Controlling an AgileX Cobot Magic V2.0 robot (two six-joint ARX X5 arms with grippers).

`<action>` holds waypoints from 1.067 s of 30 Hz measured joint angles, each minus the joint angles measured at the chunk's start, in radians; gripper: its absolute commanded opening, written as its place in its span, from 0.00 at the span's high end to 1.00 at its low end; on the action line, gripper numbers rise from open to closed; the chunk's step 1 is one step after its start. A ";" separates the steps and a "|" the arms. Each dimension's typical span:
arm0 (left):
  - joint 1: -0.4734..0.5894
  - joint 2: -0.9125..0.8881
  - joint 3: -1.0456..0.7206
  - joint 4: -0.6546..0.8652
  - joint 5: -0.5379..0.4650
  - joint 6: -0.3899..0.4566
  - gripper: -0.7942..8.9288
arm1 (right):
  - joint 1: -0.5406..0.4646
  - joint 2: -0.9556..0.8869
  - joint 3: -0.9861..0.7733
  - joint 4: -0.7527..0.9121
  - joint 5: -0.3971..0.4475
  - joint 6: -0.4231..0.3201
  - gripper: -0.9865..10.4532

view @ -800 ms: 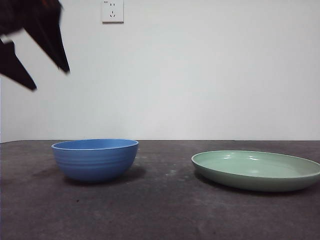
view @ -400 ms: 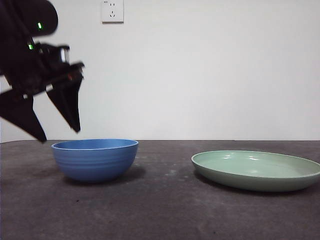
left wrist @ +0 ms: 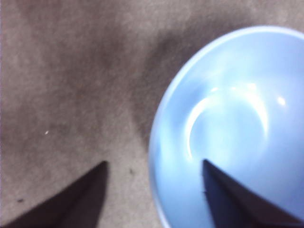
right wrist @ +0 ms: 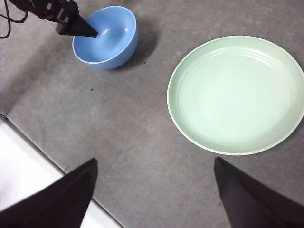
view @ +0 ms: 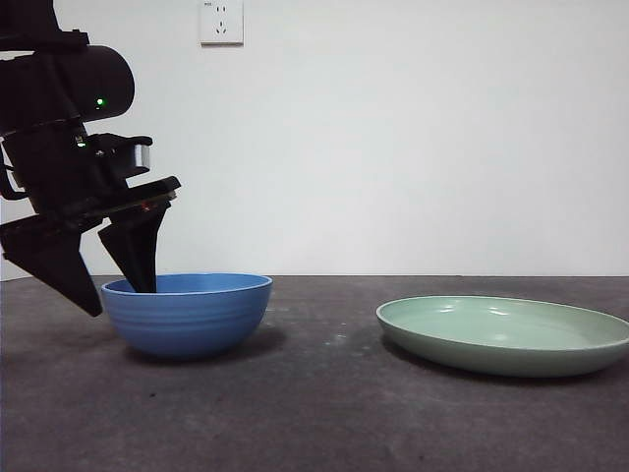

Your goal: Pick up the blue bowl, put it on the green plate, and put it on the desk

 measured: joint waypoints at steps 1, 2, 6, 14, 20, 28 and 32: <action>-0.002 0.000 0.000 0.003 0.000 0.000 0.74 | 0.000 0.000 0.000 0.000 0.000 0.000 0.57; -0.004 0.000 0.000 0.007 0.000 0.000 0.79 | 0.000 0.000 0.000 0.000 0.000 0.000 0.57; -0.006 0.001 0.000 0.010 0.000 0.000 0.86 | 0.000 0.000 0.000 0.000 0.000 0.000 0.57; -0.006 0.018 0.002 0.016 -0.003 -0.015 0.91 | 0.000 0.000 0.000 0.000 0.000 0.000 0.57; -0.010 0.018 0.002 0.023 -0.003 -0.055 0.91 | 0.000 0.000 0.000 0.000 0.000 0.000 0.57; -0.055 -0.038 0.097 -0.030 0.044 -0.098 0.91 | 0.000 0.000 0.000 0.000 0.000 0.000 0.57; -0.116 -0.073 0.227 -0.079 0.065 -0.105 0.91 | 0.000 0.000 0.000 0.000 0.000 0.000 0.57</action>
